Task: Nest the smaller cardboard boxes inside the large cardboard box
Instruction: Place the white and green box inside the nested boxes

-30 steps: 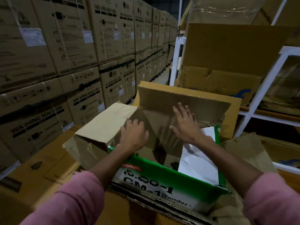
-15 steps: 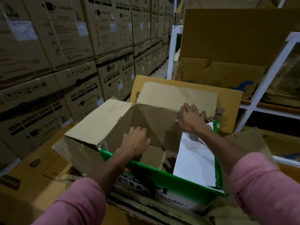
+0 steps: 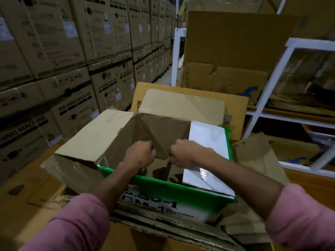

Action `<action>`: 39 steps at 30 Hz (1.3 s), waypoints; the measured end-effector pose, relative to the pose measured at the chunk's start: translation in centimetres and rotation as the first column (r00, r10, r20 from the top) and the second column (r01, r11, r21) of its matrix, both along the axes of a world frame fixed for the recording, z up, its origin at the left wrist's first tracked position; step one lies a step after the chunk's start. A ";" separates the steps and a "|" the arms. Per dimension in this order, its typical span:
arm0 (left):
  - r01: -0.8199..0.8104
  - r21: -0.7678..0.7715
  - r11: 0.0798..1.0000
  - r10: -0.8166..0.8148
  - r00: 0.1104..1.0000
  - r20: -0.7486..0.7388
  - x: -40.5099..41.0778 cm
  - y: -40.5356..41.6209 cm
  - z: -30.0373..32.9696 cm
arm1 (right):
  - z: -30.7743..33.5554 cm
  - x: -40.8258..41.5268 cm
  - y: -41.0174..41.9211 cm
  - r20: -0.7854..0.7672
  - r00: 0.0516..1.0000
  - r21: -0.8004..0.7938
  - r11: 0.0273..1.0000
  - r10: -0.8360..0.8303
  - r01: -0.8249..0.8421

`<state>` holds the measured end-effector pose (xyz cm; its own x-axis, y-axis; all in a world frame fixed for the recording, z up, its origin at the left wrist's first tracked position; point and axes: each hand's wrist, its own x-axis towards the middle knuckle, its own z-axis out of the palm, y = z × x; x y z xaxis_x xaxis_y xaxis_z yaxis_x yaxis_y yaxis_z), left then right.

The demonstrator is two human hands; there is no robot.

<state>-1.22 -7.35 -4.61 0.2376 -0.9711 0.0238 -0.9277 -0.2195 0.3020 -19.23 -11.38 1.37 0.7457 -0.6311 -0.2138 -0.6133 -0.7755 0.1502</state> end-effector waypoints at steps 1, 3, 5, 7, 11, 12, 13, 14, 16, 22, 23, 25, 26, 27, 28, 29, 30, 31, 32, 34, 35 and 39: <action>0.013 0.001 1.000 -0.013 1.000 0.008 -0.3 0.1 0.2 | 2.1 0.1 0.9 0.015 1.000 -0.057 0.998 0.007 -0.006; 0.051 -0.005 0.999 -0.051 0.998 0.036 -1.0 0.0 0.9 | 6.2 0.0 2.0 -0.005 1.000 -0.168 0.986 -0.023 0.022; 0.095 -0.024 0.995 -0.094 0.995 0.032 -2.4 -0.2 1.8 | 9.5 -1.2 2.5 -0.054 0.992 -0.209 0.973 -0.117 0.103; 0.169 -0.038 0.985 -0.170 0.985 -0.004 -4.4 -0.4 2.6 | 11.1 -3.1 2.3 -0.090 0.971 -0.170 0.964 -0.222 0.205; 0.319 0.060 0.946 -0.314 0.947 -0.071 -8.4 0.2 2.5 | 9.4 -7.9 1.4 -0.144 0.908 -0.101 0.919 -0.393 0.382; 0.332 0.092 0.939 -0.326 0.942 -0.076 -8.9 0.3 2.2 | 8.1 -9.2 0.9 -0.131 0.896 -0.091 0.905 -0.424 0.415; 0.342 0.120 0.932 -0.335 0.939 -0.077 -9.2 0.4 2.0 | 6.6 -10.5 0.5 -0.080 0.884 -0.068 0.887 -0.461 0.457; 0.348 0.148 0.926 -0.339 0.937 -0.081 -9.2 0.3 1.8 | 5.2 -11.8 0.3 -0.008 0.865 -0.035 0.864 -0.503 0.502; 0.348 0.210 0.914 -0.336 0.937 -0.090 -9.3 0.5 1.7 | 2.0 -14.3 0.3 0.135 0.834 -0.022 0.840 -0.535 0.543; 0.386 0.389 0.836 -0.374 0.921 -0.109 -9.4 -0.5 1.1 | -3.2 -16.9 1.2 0.355 0.762 0.031 0.821 -0.542 0.570; 0.396 0.450 0.800 -0.383 0.915 -0.125 -9.3 -0.8 0.6 | -3.2 -16.7 1.1 0.347 0.773 0.014 0.827 -0.531 0.561; 0.383 0.576 0.722 -0.383 0.915 -0.128 -8.9 -1.2 -0.2 | -3.1 -16.3 0.7 0.347 0.787 -0.012 0.836 -0.511 0.548; 0.366 0.628 0.686 -0.382 0.917 -0.117 -8.5 -1.4 -0.6 | -3.2 -16.2 0.7 0.351 0.787 -0.020 0.836 -0.507 0.548; 0.349 0.670 0.655 -0.370 0.921 -0.118 -8.2 -2.0 -1.3 | -3.3 -16.0 0.7 0.356 0.788 -0.025 0.838 -0.503 0.546; 0.326 0.702 0.633 -0.334 0.933 -0.132 -7.8 -2.8 -2.2 | -3.4 -15.9 0.8 0.367 0.784 -0.023 0.837 -0.501 0.546; 0.319 0.710 0.628 -0.311 0.939 -0.146 -7.5 -3.4 -2.8 | -3.4 -15.8 0.9 0.378 0.781 -0.020 0.839 -0.497 0.544; 0.322 0.704 0.633 -0.299 0.941 -0.161 -7.3 -3.6 -3.0 | -3.3 -15.8 0.9 0.384 0.788 -0.034 0.846 -0.481 0.532; 0.344 0.679 0.649 -0.308 0.934 -0.179 -7.3 -3.3 -2.6 | -3.3 -15.7 0.8 0.383 0.811 -0.077 0.860 -0.442 0.505; 0.360 0.619 0.697 -0.322 0.930 -0.178 -7.6 -2.8 -1.7 | -3.2 -15.7 0.6 0.378 0.843 -0.138 0.877 -0.384 0.461; 0.365 0.386 0.847 -0.358 0.929 -0.094 -8.3 -2.0 0.6 | -2.7 -15.5 0.2 0.420 0.867 -0.193 0.906 -0.270 0.376; 0.339 0.236 0.911 -0.350 0.937 0.005 -8.5 -1.8 1.9 | -2.1 -15.2 0.0 0.501 0.831 -0.154 0.920 -0.242 0.361; 0.328 -0.284 0.901 -0.245 0.925 0.292 -9.4 0.0 9.6 | 1.6 -13.2 0.0 0.803 0.274 0.449 0.839 -0.530 0.306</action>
<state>-10.65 -7.31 4.96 -0.1037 -0.9246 0.3666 -0.9882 0.1376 0.0675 -32.45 -11.43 3.00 0.2061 -0.9508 0.2313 -0.5421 -0.3077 -0.7819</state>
